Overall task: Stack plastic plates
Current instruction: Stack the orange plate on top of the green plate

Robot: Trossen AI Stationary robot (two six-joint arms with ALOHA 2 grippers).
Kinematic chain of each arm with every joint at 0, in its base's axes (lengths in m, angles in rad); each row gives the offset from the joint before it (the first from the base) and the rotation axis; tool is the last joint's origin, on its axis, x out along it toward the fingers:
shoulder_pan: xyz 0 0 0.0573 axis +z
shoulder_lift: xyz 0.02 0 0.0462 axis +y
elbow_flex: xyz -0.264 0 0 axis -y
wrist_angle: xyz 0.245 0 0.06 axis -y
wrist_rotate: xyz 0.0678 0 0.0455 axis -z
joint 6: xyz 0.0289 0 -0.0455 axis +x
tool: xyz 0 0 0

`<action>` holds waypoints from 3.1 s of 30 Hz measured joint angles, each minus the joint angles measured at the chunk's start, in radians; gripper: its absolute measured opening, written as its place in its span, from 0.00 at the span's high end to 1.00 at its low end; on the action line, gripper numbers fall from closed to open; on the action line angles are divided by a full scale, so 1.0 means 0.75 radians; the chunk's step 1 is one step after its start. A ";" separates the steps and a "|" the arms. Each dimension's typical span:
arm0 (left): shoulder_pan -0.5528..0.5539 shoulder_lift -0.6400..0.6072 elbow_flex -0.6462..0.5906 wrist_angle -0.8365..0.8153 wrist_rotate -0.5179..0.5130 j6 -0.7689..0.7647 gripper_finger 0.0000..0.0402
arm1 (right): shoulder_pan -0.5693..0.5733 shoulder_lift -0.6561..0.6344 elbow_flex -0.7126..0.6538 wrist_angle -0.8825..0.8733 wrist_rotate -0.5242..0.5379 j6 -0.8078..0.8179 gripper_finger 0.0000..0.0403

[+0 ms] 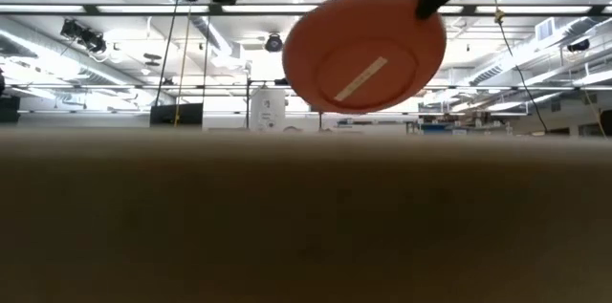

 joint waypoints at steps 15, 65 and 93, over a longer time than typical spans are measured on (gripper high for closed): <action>-0.076 0.220 0.161 -0.179 0.034 0.154 0.42 | -0.010 0.000 0.000 0.074 -0.191 -0.088 0.97; -0.002 0.273 0.171 -0.187 0.070 0.295 0.95 | -0.021 -0.002 0.075 0.111 -0.146 0.095 0.74; 0.202 0.241 0.499 -1.660 -0.850 -0.807 0.95 | 0.108 -0.021 0.056 -0.049 0.498 0.503 0.55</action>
